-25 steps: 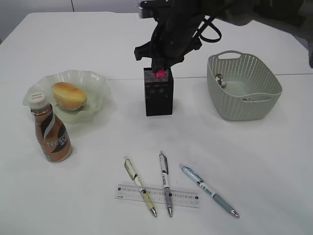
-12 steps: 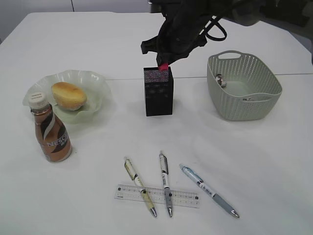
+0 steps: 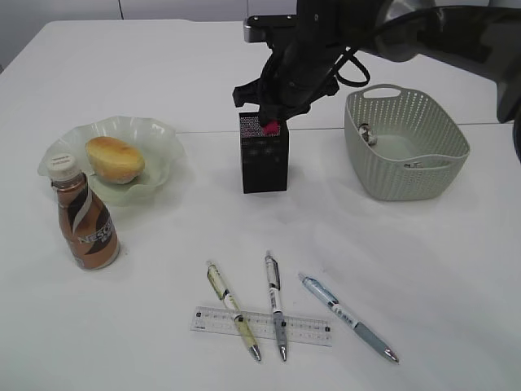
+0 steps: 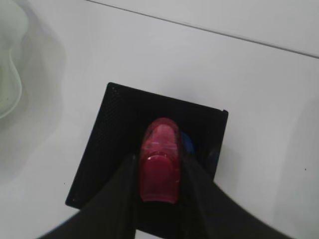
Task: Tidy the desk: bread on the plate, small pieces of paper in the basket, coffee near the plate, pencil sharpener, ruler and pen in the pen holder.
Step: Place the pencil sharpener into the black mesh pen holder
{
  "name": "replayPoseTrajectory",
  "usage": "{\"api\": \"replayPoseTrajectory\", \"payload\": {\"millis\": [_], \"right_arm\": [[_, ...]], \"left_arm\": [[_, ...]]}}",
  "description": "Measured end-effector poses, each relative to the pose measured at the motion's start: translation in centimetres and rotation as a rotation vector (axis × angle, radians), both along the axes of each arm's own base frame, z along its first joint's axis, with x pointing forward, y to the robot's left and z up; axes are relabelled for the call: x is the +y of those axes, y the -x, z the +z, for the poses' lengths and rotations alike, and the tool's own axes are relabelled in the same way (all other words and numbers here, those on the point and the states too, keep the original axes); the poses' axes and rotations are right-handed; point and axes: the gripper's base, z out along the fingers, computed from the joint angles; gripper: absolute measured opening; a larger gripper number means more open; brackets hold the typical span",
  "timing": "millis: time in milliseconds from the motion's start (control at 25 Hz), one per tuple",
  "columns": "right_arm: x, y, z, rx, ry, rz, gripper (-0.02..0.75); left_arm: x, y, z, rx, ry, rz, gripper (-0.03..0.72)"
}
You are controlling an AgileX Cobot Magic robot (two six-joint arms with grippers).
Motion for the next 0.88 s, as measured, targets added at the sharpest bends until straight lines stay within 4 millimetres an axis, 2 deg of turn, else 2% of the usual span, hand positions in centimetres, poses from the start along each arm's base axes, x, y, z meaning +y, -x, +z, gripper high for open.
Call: {"api": "replayPoseTrajectory", "payload": {"millis": [520, 880], "right_arm": [[0.03, -0.02, -0.09, 0.001, -0.002, 0.000, 0.216], [0.05, -0.03, -0.08, 0.000, -0.005, -0.001, 0.425]], "left_arm": [[0.00, 0.00, 0.00, 0.000, 0.000, 0.000, 0.372], [0.00, 0.00, 0.00, 0.000, 0.000, 0.000, 0.372]]}}
